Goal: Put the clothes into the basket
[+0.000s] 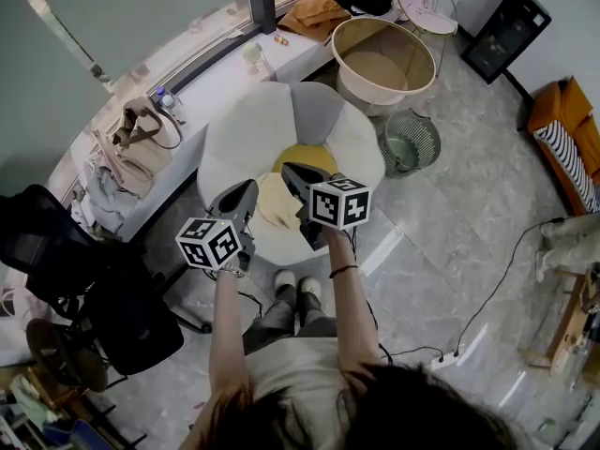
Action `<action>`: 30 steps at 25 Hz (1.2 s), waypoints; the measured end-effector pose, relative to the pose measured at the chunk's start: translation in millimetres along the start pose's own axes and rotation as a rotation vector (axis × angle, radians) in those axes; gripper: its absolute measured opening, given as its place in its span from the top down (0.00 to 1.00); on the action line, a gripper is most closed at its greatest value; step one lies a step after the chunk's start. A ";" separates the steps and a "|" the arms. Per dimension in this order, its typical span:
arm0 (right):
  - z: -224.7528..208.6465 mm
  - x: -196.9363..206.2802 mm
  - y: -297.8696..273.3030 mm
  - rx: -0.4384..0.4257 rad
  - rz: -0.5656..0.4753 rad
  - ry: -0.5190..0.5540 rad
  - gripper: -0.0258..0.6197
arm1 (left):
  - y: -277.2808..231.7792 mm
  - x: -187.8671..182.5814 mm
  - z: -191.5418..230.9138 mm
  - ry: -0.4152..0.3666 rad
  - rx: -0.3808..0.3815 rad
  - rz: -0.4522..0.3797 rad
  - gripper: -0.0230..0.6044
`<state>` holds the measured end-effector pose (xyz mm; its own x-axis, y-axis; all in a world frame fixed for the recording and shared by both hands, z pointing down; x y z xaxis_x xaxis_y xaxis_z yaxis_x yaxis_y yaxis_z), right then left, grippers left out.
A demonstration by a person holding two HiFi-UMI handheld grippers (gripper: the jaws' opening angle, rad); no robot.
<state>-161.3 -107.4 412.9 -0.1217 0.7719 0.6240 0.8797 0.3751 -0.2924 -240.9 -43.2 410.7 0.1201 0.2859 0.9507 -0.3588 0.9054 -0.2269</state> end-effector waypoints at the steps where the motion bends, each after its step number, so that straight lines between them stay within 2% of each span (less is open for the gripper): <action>1: -2.6 0.1 -3.5 0.004 0.005 -0.002 0.95 | -1.4 2.6 2.2 0.005 0.002 0.007 0.95; 6: -19.0 4.1 -19.9 0.022 0.041 -0.017 0.95 | -11.1 16.1 11.0 0.029 0.007 0.046 0.95; 14: -54.2 10.5 -55.0 0.048 0.144 0.028 0.95 | -42.3 46.8 30.0 0.059 0.047 0.121 0.95; 19: -87.4 24.5 -67.3 0.081 0.151 -0.014 0.95 | -57.8 79.5 37.6 0.089 0.086 0.167 0.95; 30: -158.5 57.8 -110.3 0.097 0.209 -0.059 0.95 | -92.6 147.8 67.1 0.161 0.101 0.224 0.95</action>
<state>-192.5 -185.5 596.0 0.0294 0.8658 0.4996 0.8404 0.2492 -0.4813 -252.0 -105.9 586.4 0.1700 0.5287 0.8316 -0.4825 0.7805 -0.3976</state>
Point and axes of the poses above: the fingertips, and each gripper's own axes: y backward along the fingers, z to its left, x out of its underside, the point moved 2 cm from there along y, backward along the fingers, and after that the axes turned 15 degrees about -y, right-handed, at the moved point
